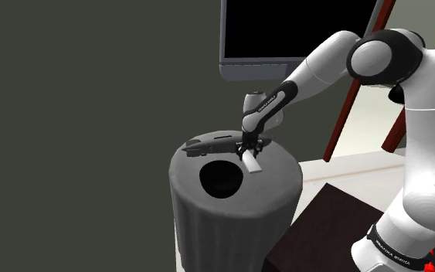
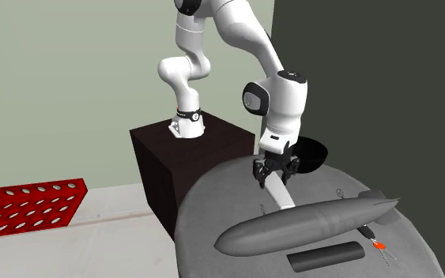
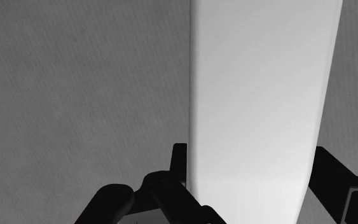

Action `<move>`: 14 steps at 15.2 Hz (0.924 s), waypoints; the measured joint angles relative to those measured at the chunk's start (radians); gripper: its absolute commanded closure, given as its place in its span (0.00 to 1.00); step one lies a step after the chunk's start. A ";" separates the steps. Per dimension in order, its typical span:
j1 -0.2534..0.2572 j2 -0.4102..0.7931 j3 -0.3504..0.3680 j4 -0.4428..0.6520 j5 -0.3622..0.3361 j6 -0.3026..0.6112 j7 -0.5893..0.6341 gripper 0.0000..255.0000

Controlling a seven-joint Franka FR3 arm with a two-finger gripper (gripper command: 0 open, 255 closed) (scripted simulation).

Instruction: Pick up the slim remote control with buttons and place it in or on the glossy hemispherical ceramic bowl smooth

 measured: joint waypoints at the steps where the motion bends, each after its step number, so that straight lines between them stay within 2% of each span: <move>1: 0.001 -0.011 0.000 0.000 0.000 -0.011 0.002 1.00; 14: 0.000 -0.142 0.001 0.016 0.001 -0.158 -0.001 1.00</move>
